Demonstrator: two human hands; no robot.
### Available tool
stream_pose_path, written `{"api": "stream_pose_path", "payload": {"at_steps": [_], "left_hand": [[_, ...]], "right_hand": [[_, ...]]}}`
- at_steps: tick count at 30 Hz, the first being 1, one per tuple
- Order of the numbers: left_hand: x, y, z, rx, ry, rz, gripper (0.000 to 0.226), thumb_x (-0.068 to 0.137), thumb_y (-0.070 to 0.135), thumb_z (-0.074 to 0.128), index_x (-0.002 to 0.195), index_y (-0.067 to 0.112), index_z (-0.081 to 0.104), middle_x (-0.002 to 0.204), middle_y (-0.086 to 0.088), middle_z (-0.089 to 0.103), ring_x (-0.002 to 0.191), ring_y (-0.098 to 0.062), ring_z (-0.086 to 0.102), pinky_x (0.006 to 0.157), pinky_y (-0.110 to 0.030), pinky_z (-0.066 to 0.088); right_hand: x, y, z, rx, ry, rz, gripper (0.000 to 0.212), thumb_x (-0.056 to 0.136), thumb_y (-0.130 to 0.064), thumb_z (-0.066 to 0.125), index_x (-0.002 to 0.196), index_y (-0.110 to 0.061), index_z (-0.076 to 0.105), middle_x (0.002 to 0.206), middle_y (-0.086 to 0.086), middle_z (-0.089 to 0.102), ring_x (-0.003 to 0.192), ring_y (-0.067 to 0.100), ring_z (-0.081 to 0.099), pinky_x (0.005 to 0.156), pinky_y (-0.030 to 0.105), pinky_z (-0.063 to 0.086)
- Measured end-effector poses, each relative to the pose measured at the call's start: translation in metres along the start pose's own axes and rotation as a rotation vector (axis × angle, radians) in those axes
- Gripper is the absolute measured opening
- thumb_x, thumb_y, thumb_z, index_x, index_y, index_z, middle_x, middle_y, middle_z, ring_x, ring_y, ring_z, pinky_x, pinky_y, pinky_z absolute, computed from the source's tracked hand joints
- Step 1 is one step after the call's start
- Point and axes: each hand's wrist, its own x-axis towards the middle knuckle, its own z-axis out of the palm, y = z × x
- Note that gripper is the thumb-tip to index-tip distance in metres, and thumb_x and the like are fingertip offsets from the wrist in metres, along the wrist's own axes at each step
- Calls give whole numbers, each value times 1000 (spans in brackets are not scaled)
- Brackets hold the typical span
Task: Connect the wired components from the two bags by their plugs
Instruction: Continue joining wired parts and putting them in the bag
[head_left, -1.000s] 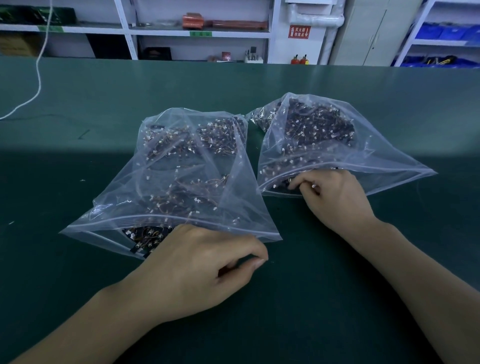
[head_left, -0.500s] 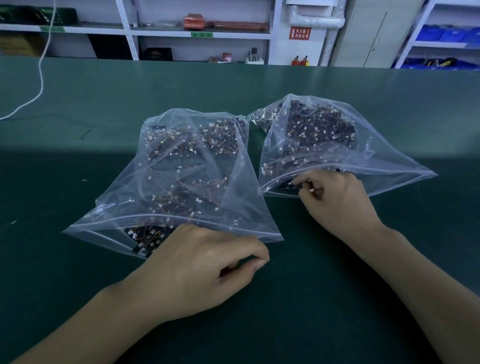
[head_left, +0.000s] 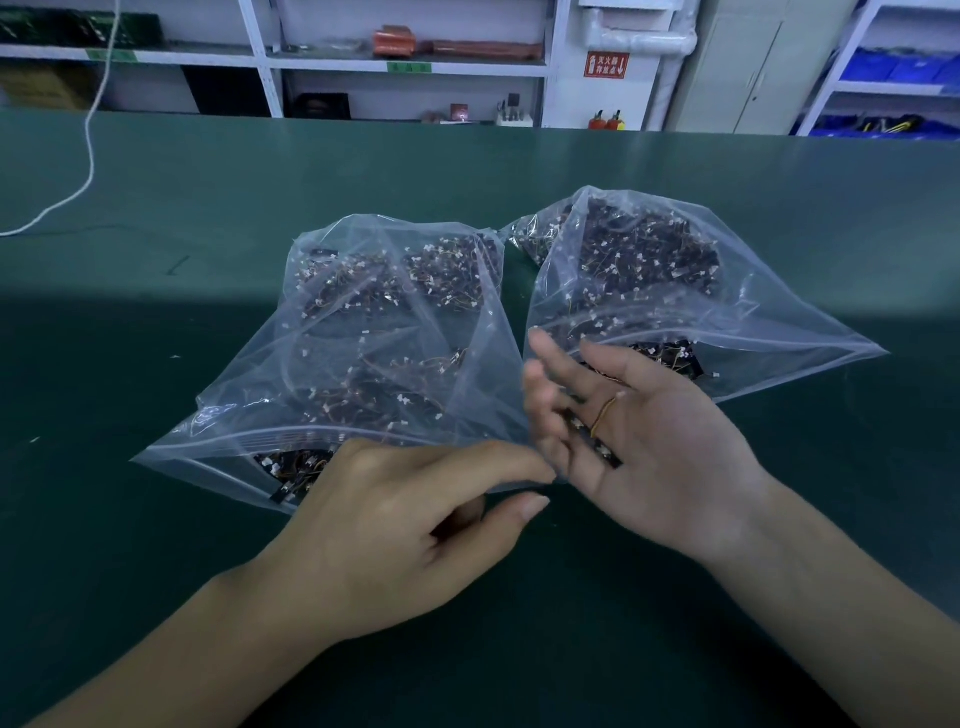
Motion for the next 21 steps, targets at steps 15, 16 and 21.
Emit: {"api": "stream_pose_path", "payload": {"at_steps": [15,16,21], "left_hand": [[-1,-6,7,54,-71,-181,26,97,46,69,122,43,73,60,15,46,56,3,46,58,-14,45],[-1,-6,7,46,-75,-190,25,95,47,69,120,43,74,60,16,45,56,4,47,58,-13,44],[0,-7,6,27,-34,-170,13,93,41,75,96,30,81,61,17,42,55,4,42,57,-10,38]], "right_hand": [[-3,20,-1,-19,-217,179,61,110,-56,41,157,-18,47,157,17,54,148,29,50,117,28,29],[-3,21,-1,-52,-217,174,59,110,-54,41,157,-19,48,156,16,55,149,29,49,119,29,29],[0,24,-3,-155,-286,163,57,109,-50,44,158,-20,46,156,13,56,141,25,46,105,31,37]]}}
